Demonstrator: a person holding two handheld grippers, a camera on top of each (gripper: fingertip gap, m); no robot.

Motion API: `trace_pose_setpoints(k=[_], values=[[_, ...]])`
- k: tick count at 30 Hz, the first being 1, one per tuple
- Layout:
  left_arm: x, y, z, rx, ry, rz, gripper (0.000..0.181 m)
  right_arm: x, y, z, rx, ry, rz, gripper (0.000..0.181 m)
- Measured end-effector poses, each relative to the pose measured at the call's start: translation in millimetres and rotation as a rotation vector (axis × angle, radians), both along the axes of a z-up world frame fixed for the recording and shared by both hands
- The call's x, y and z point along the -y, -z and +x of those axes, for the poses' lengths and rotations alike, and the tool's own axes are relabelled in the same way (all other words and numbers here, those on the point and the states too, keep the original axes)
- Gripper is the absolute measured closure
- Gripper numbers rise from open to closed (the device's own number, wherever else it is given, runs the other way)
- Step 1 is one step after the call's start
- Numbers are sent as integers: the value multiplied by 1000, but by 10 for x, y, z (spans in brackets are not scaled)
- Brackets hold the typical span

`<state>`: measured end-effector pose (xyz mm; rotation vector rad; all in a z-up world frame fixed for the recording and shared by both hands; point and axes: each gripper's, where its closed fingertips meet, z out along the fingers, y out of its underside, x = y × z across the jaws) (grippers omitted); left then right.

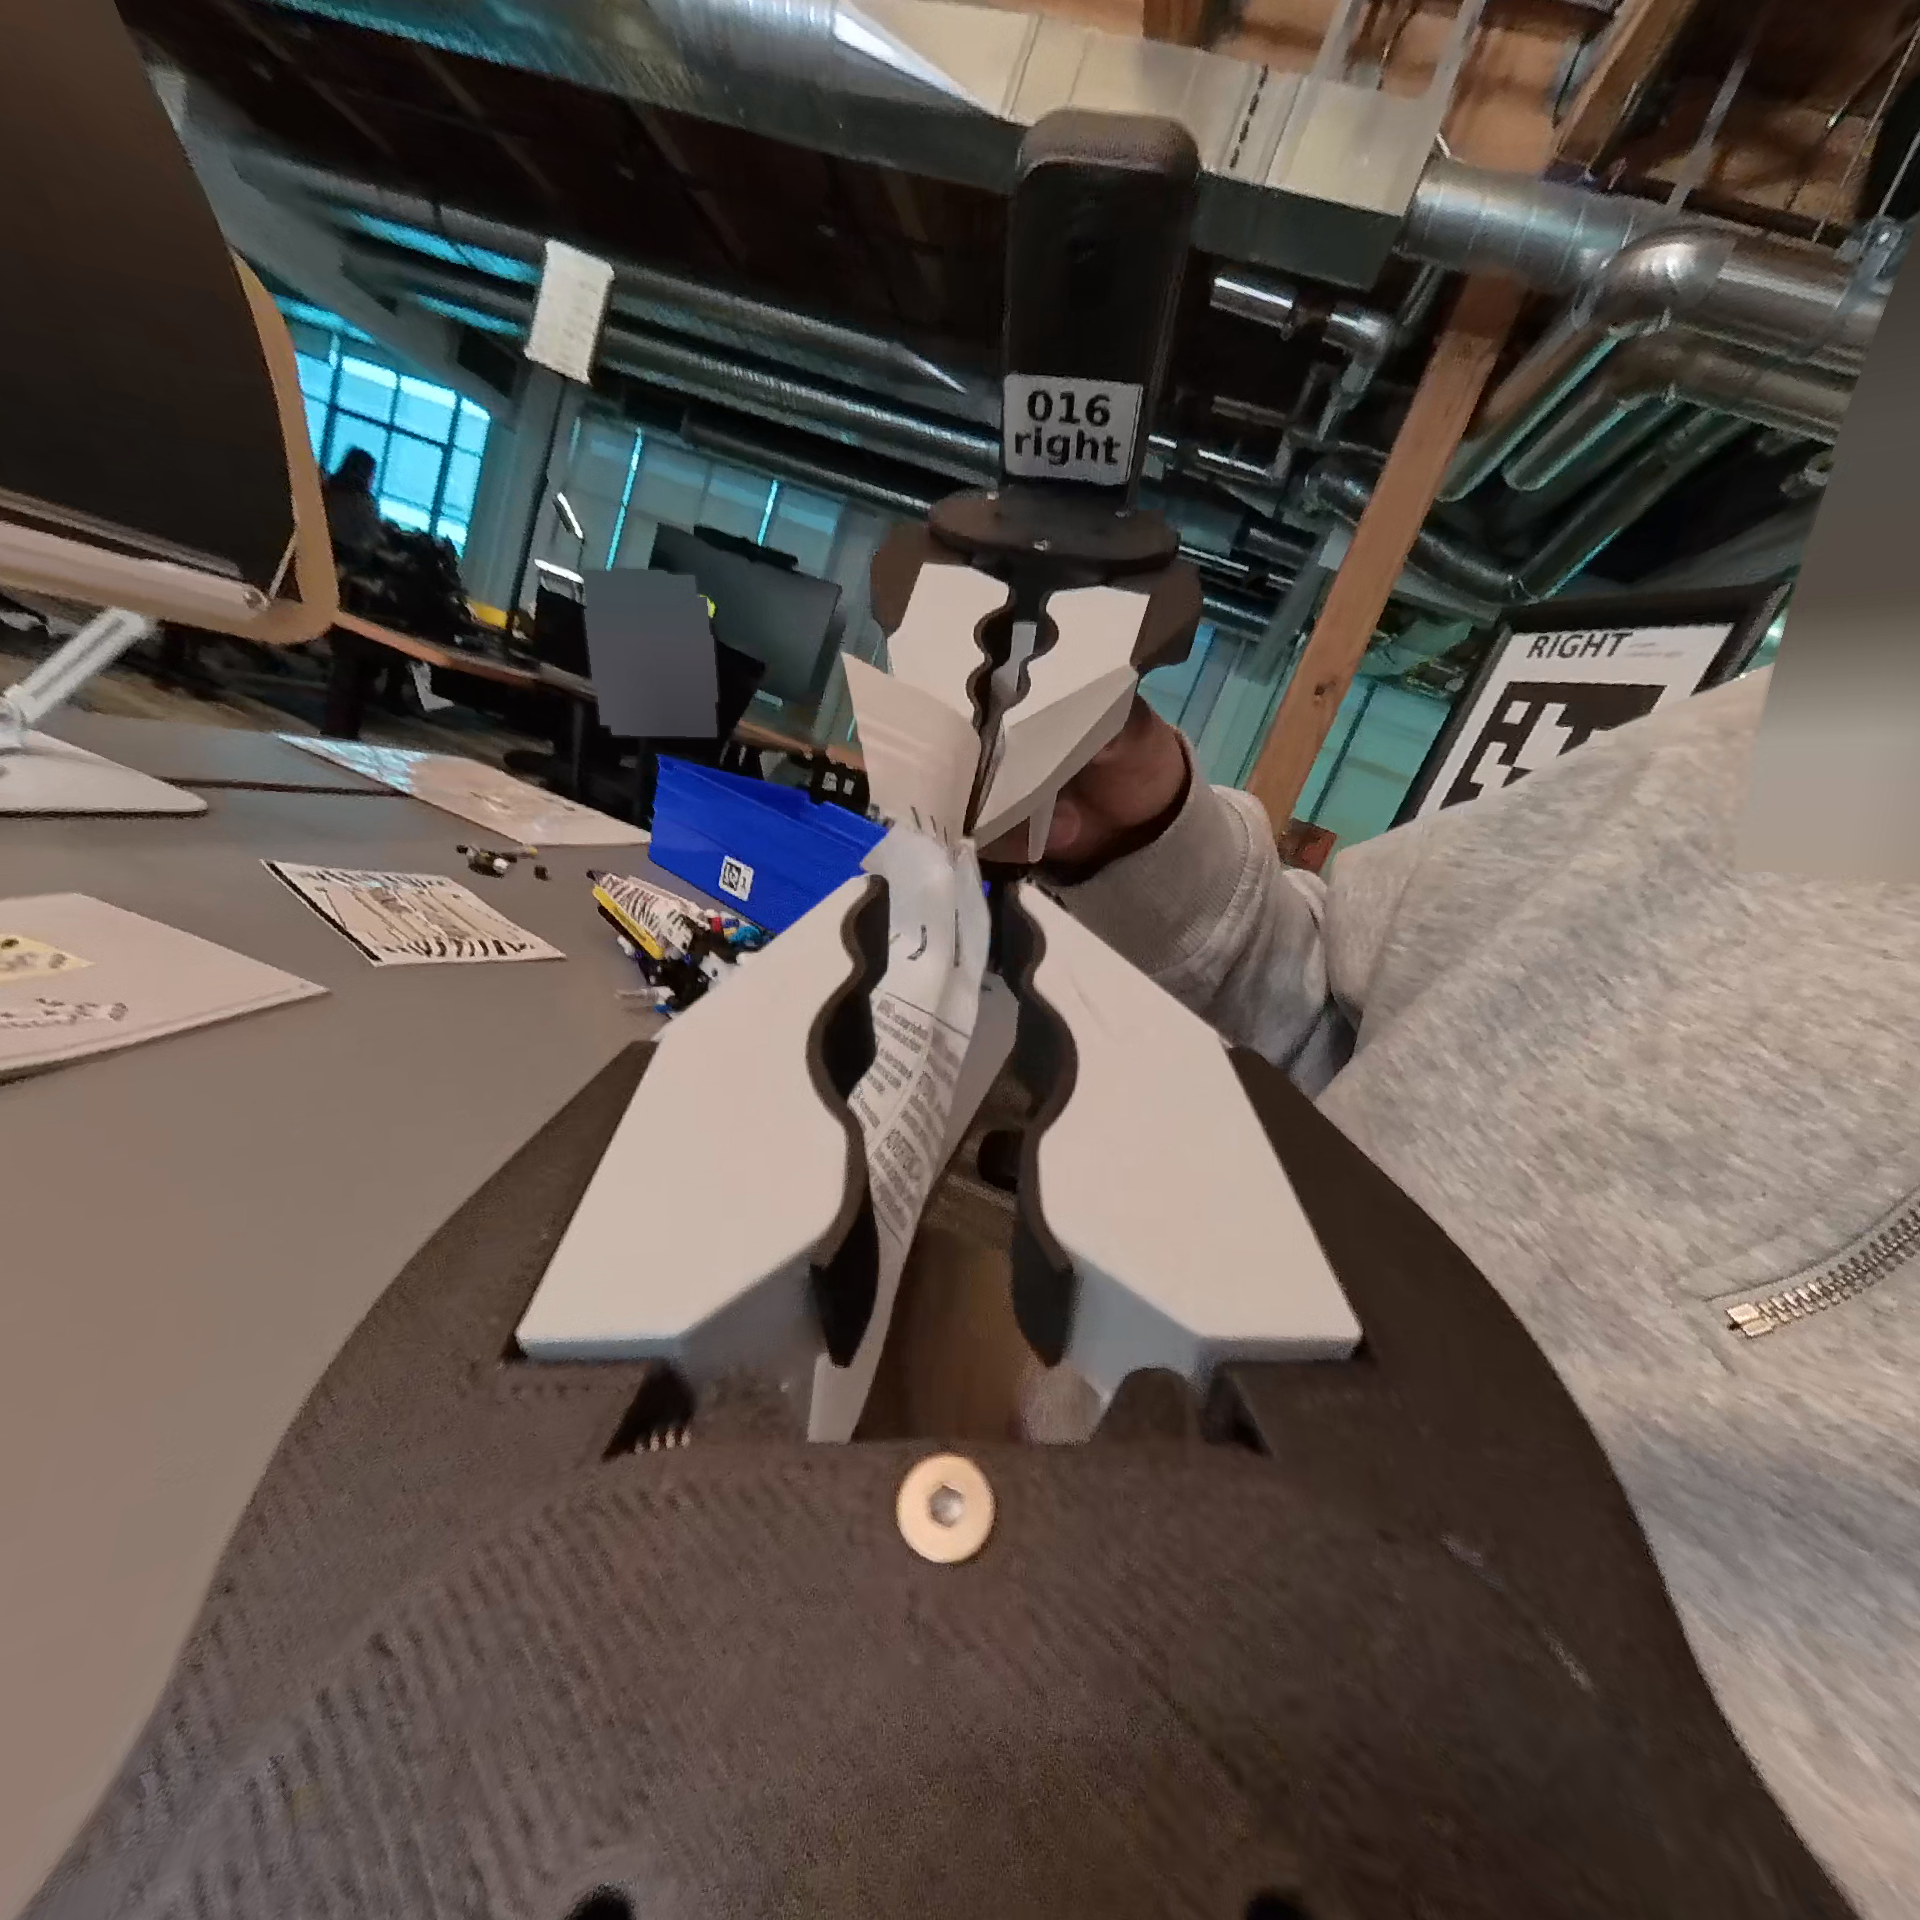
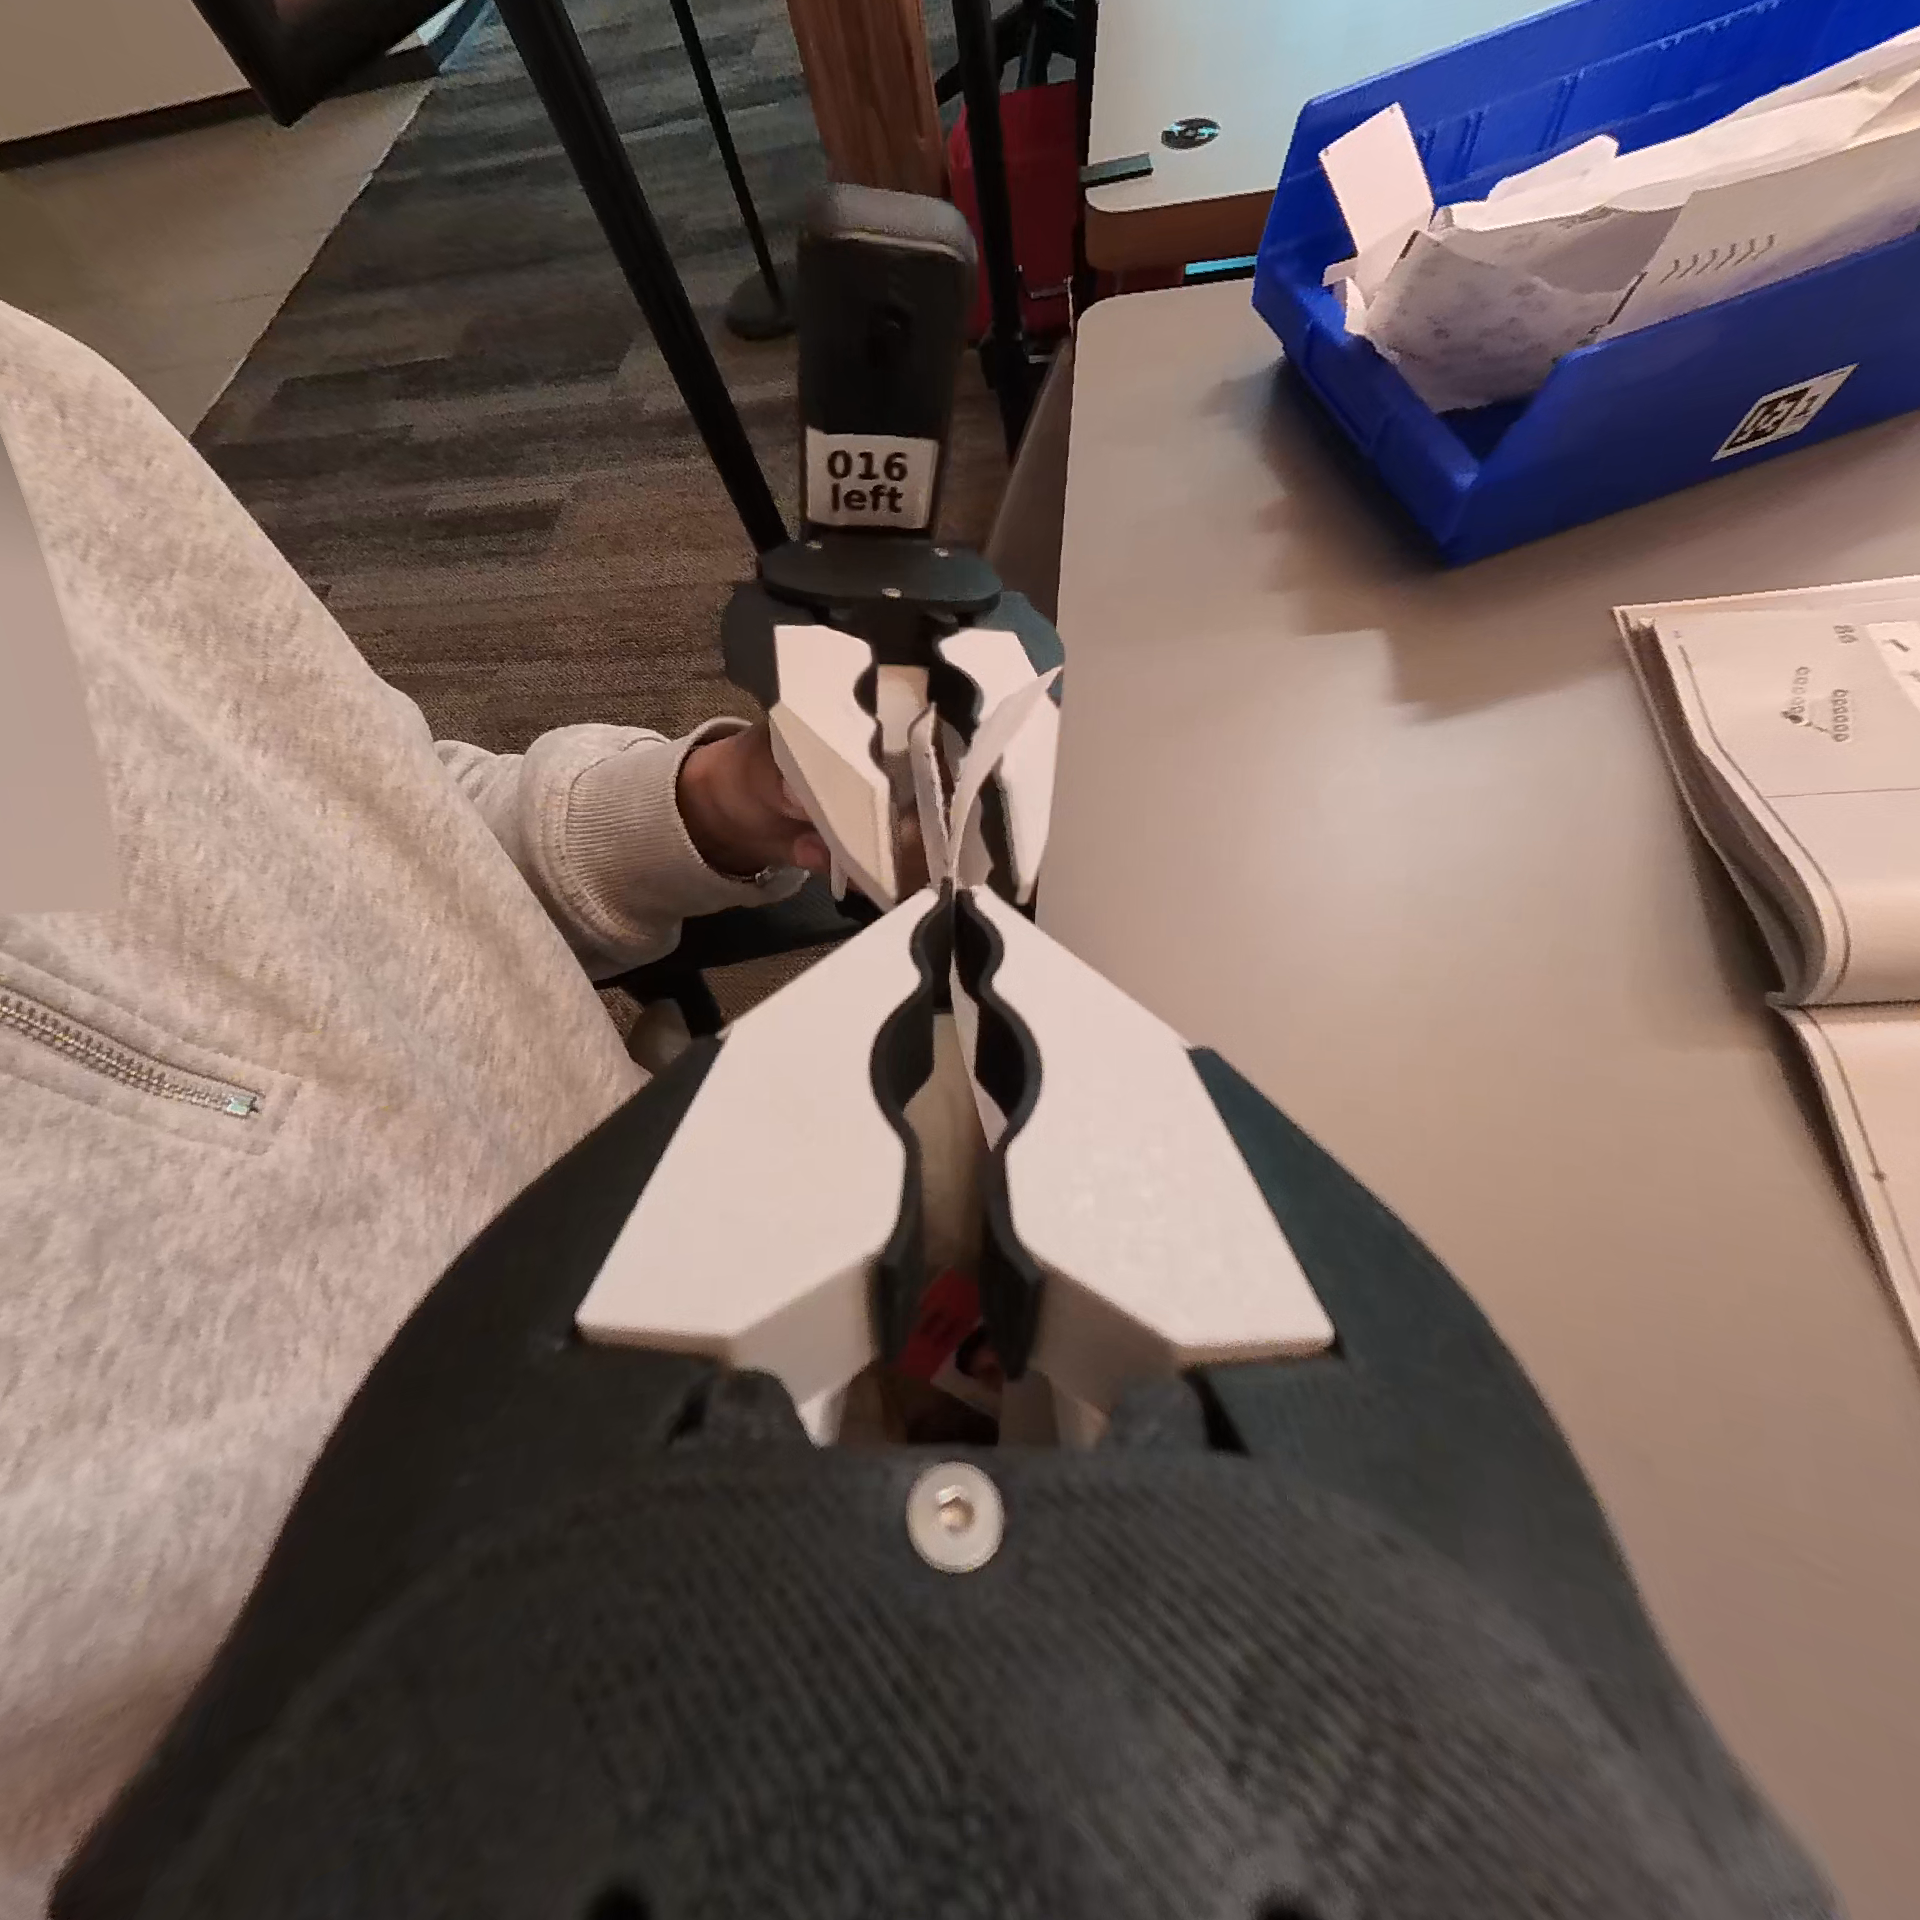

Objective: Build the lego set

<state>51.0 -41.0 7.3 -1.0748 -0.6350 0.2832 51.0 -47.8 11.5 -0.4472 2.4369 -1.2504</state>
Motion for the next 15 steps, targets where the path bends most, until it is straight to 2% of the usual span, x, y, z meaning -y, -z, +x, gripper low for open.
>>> trace_pose_setpoints(k=[6, 10, 12, 15], values=[[-38, 7, 17, -9, -9, -48, 181, -9, -3, 12, -22, -12, -19, 181], [-88, 29, 27, -14, -12, -103, 181, -16, 43, 40, -33, -33, 11, 169], [-95, 36, 16, -11, -22, -111, 181, -19, 68, 41, -71, -38, 19, 181], [-86, 7, 21, -9, -12, -79, 181, -10, 41, 42, -65, -21, 24, 181]])
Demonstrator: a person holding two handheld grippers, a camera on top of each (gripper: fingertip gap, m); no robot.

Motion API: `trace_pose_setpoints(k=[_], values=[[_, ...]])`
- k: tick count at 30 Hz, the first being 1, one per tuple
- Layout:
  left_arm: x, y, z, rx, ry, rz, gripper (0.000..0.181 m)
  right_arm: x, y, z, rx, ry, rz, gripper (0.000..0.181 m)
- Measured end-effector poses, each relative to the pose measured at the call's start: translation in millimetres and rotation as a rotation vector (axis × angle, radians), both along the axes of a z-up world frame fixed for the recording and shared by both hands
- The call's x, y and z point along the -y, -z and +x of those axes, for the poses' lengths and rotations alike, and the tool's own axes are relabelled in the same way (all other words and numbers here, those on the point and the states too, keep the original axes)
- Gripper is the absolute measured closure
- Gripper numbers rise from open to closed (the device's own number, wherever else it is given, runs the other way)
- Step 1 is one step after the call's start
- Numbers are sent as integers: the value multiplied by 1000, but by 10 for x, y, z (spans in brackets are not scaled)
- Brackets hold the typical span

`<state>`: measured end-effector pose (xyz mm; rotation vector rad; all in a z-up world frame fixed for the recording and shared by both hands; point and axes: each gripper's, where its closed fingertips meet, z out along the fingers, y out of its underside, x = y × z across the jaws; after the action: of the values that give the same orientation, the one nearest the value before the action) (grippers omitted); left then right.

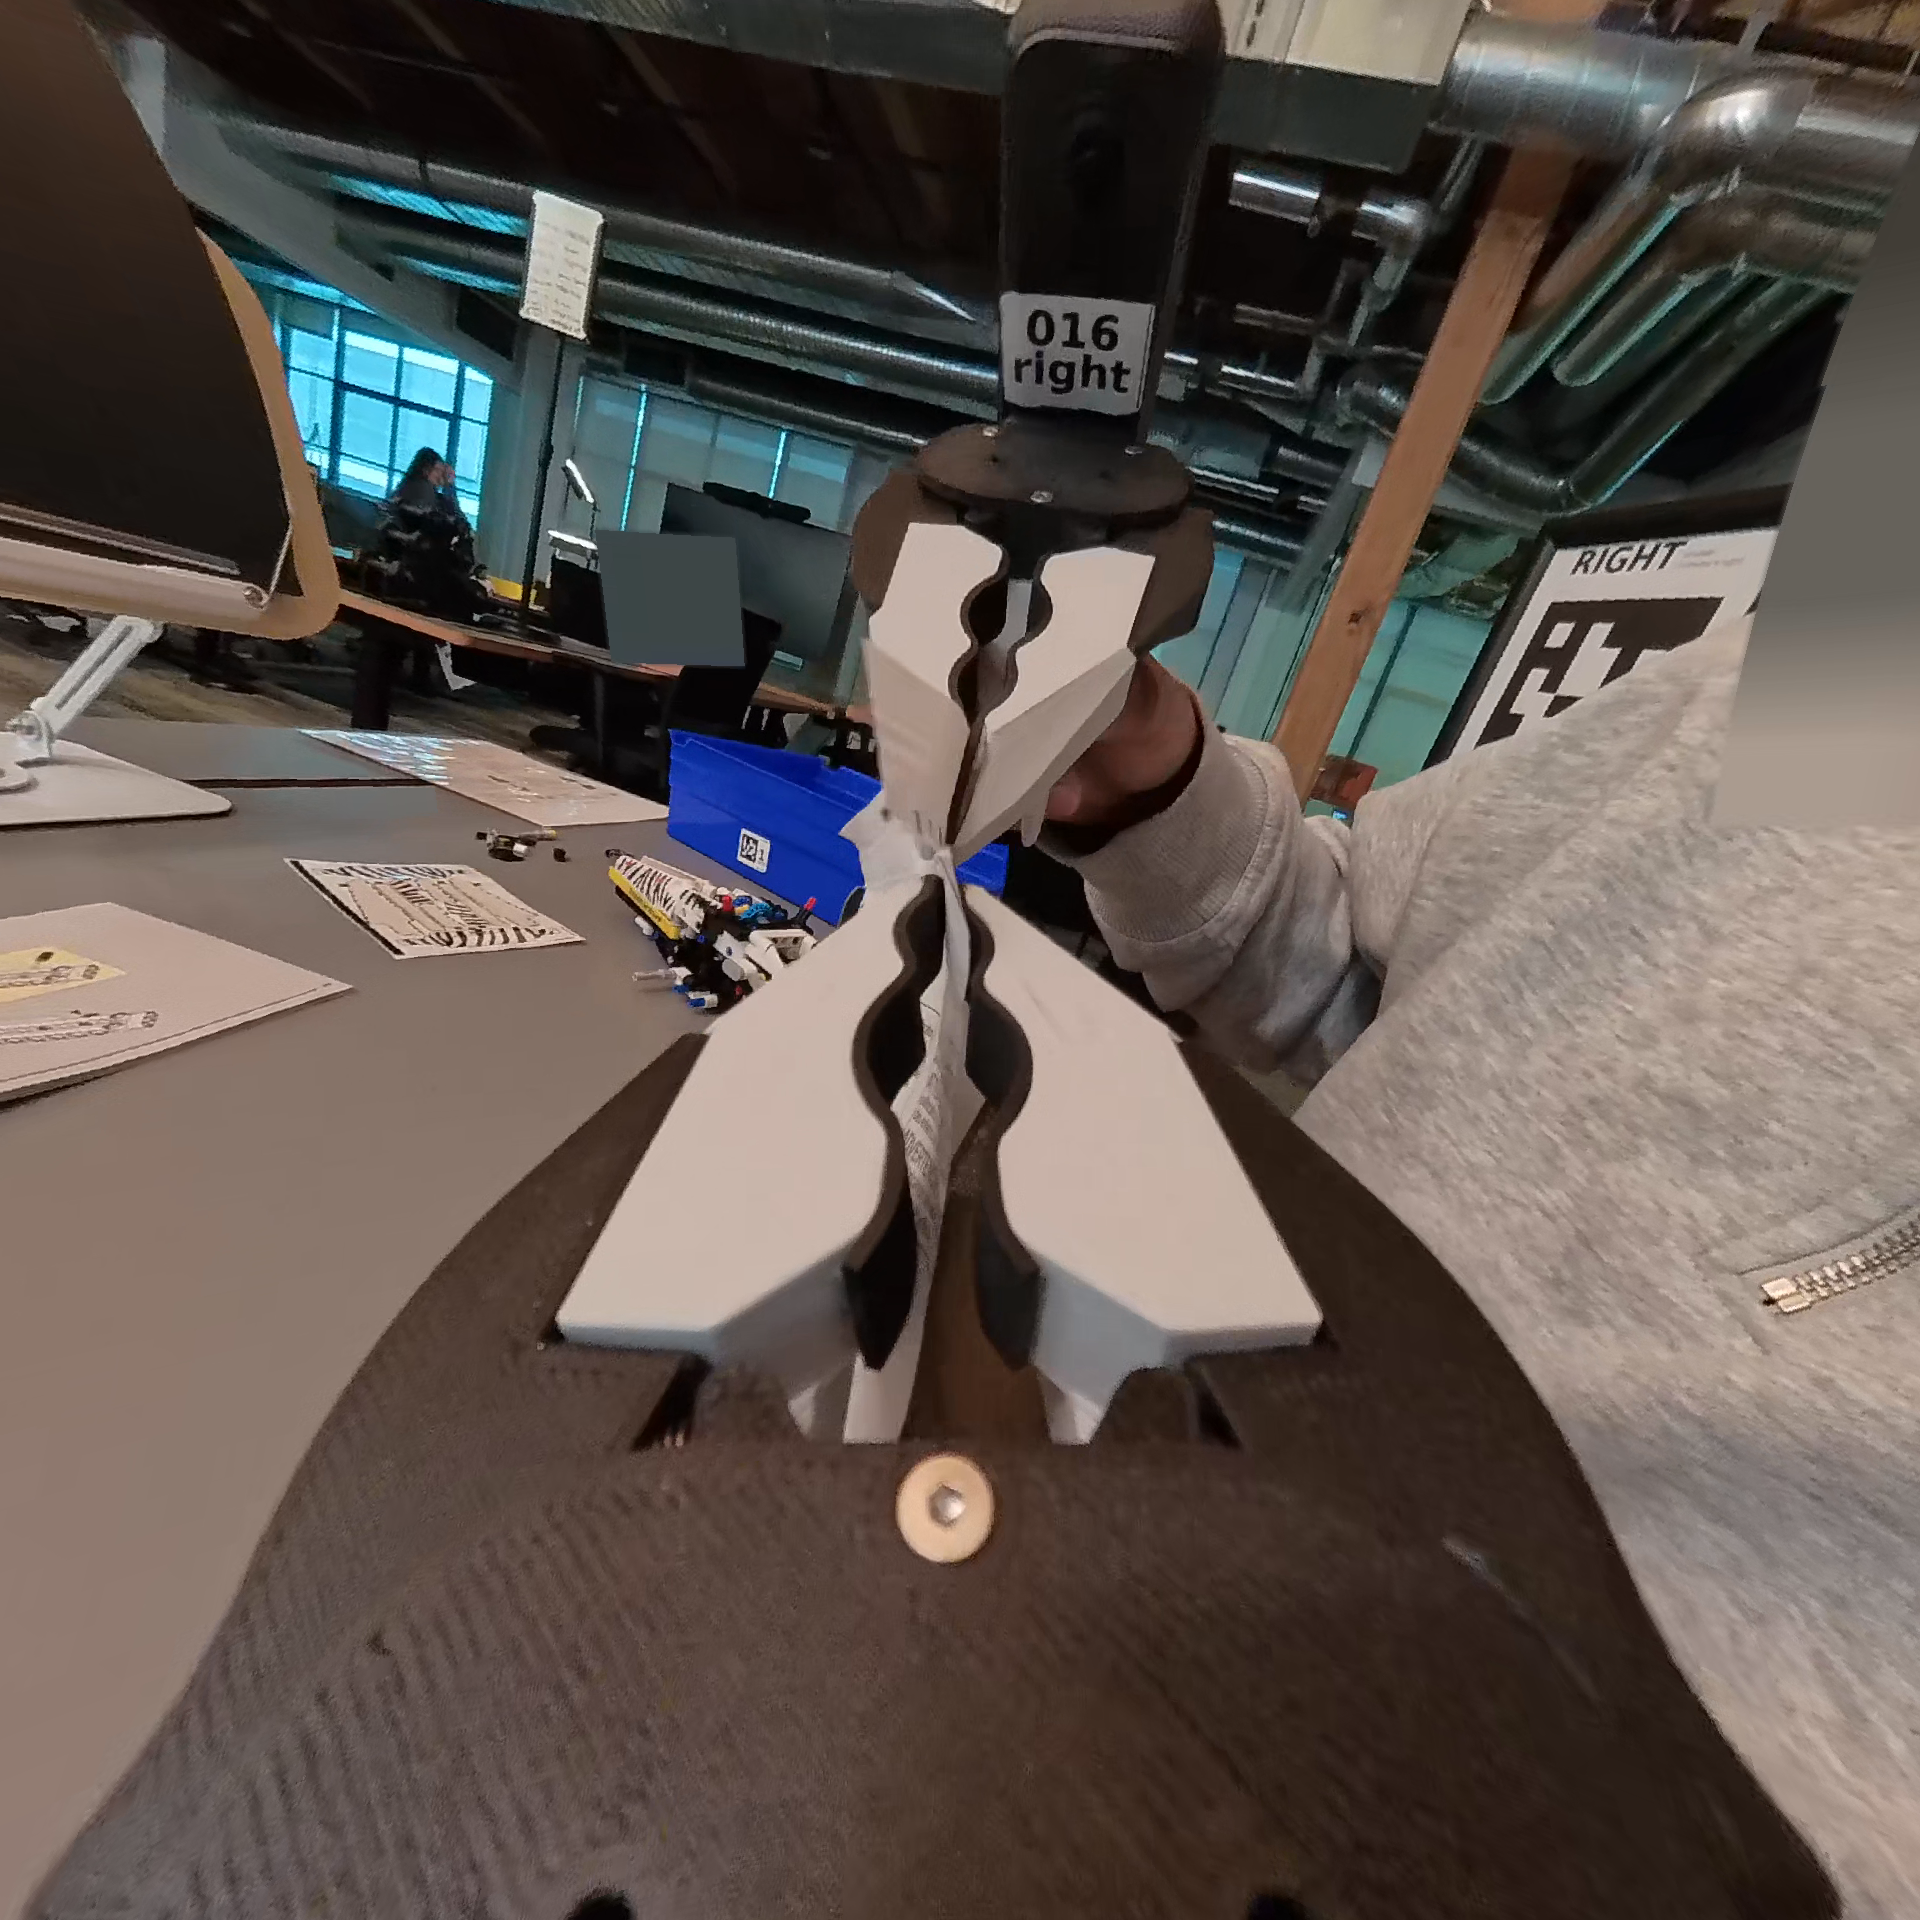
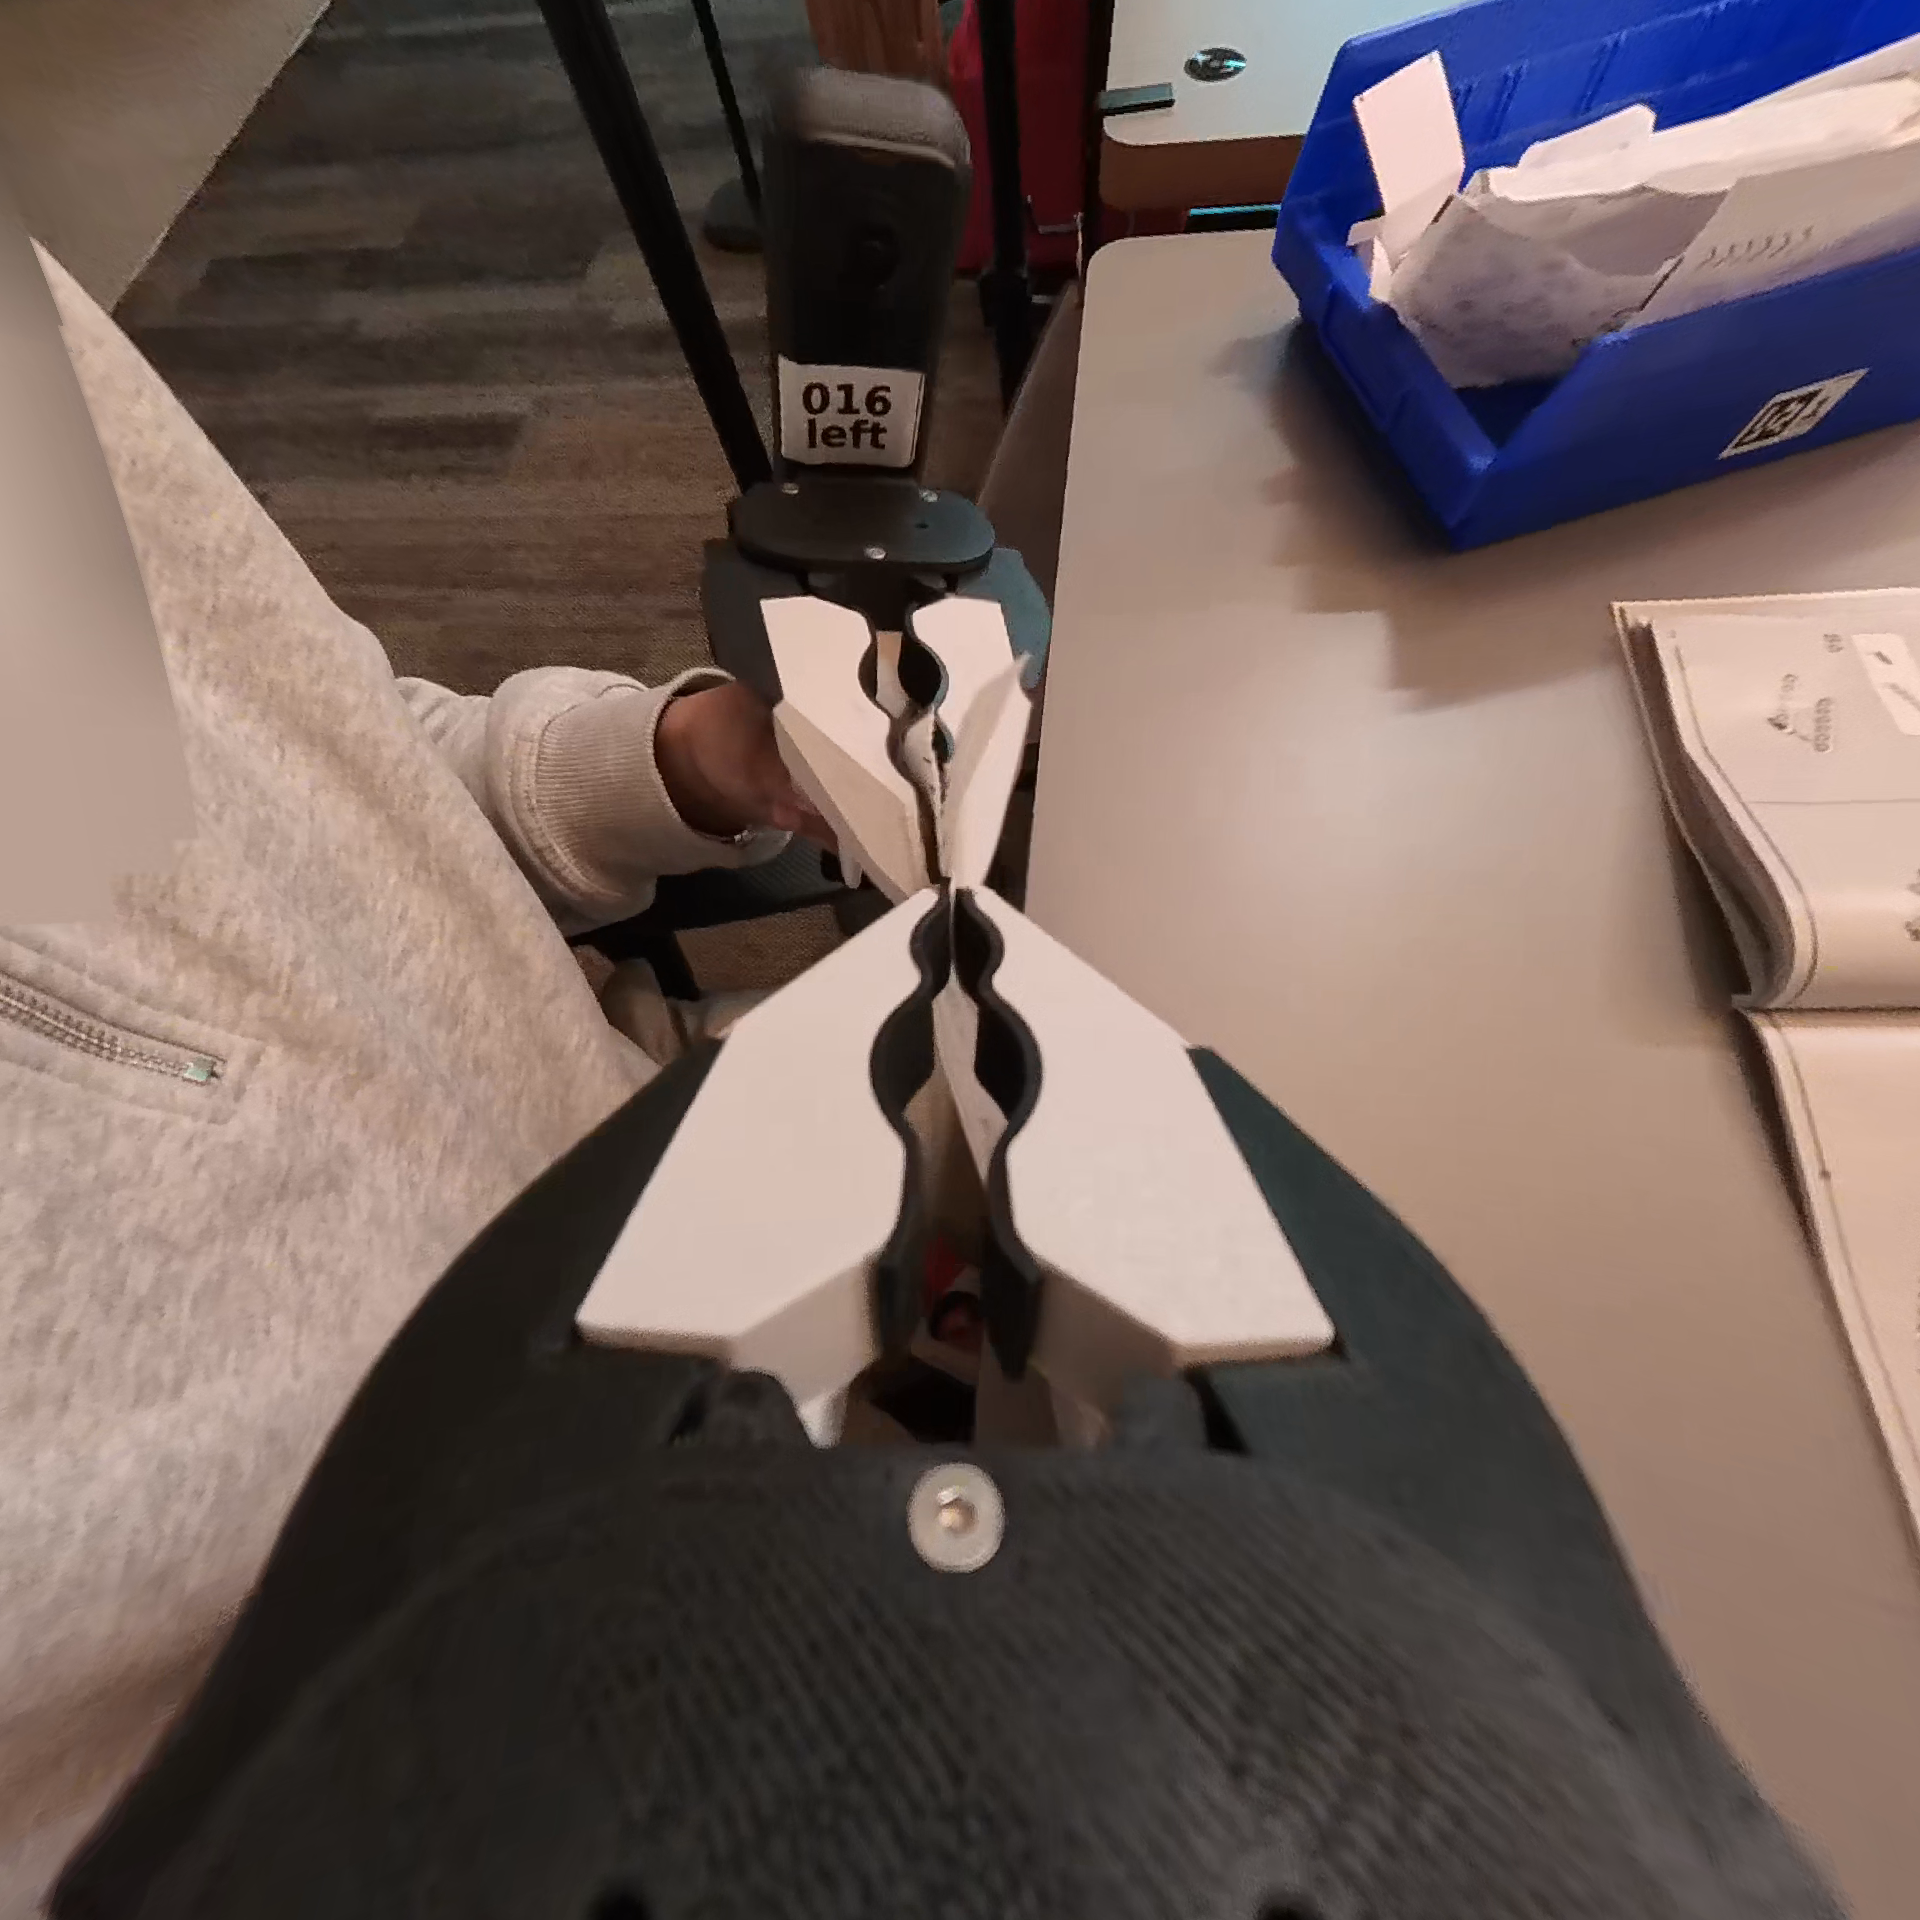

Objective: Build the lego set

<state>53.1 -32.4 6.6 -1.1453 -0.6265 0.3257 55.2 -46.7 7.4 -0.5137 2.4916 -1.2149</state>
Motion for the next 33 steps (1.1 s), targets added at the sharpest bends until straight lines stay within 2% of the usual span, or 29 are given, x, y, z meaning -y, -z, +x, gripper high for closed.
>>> trace_pose_setpoints(k=[11, 24, 33], values=[[71, -15, -34, 20, -52, 12, 181, 87, -38, -52, 349, 73, -25, 181], [83, -2, -67, 35, -59, 24, 181, 104, -41, -99, 525, 122, -52, 181], [83, -15, -55, 28, -53, 33, 181, 109, -82, -147, 588, 159, -92, 181]])
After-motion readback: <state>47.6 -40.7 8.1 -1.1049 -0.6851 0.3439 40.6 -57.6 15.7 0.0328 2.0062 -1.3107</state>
